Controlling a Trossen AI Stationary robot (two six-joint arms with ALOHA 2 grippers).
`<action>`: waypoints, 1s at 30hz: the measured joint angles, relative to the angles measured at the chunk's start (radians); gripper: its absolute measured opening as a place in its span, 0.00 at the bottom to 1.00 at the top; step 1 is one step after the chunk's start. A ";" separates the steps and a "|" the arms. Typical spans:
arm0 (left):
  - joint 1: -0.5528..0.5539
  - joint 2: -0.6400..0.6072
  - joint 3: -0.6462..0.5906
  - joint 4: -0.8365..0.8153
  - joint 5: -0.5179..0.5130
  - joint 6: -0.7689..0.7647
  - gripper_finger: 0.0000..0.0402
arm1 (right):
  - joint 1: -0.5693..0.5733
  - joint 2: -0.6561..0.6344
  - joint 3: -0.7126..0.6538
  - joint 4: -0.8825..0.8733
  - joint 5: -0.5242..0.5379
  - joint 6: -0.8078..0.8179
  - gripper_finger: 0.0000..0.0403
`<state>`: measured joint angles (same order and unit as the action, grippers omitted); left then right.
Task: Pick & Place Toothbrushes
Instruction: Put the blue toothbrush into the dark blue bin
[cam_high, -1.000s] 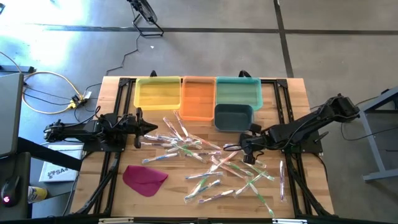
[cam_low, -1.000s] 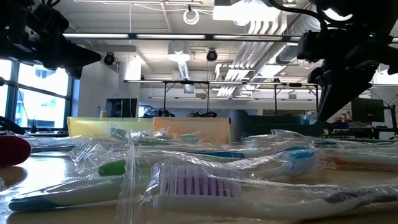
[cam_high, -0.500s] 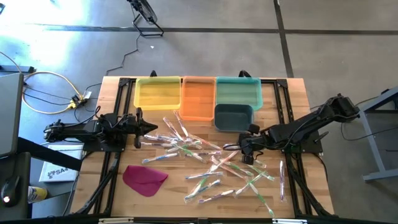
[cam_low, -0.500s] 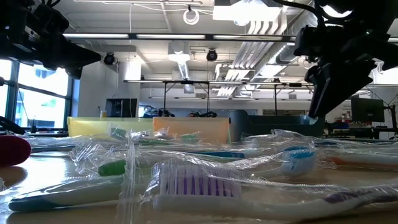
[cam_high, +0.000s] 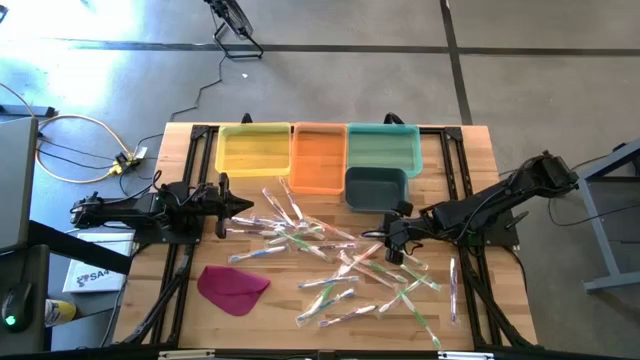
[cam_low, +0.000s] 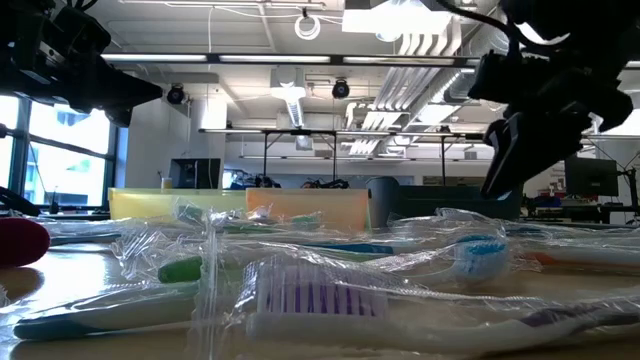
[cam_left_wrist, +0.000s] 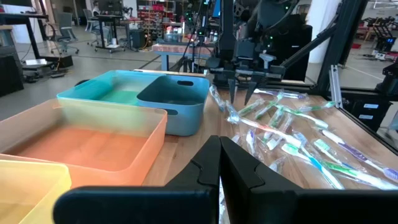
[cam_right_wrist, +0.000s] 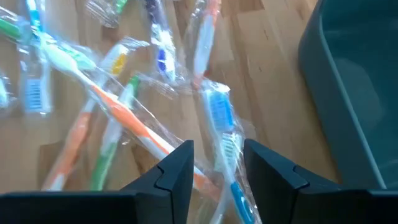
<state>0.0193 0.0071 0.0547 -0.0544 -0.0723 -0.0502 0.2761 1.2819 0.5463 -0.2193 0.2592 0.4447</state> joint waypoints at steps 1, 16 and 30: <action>0.000 0.000 0.000 0.000 0.000 0.000 0.00 | -0.003 0.000 -0.007 0.001 0.000 0.001 0.33; 0.000 0.000 0.000 0.000 0.000 0.000 0.00 | -0.015 0.075 -0.023 0.005 -0.004 -0.003 0.34; 0.000 0.000 0.000 0.000 0.001 0.000 0.00 | -0.015 0.177 -0.022 0.053 0.002 -0.004 0.33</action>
<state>0.0193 0.0068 0.0547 -0.0546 -0.0717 -0.0502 0.2607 1.4591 0.5243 -0.1662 0.2608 0.4407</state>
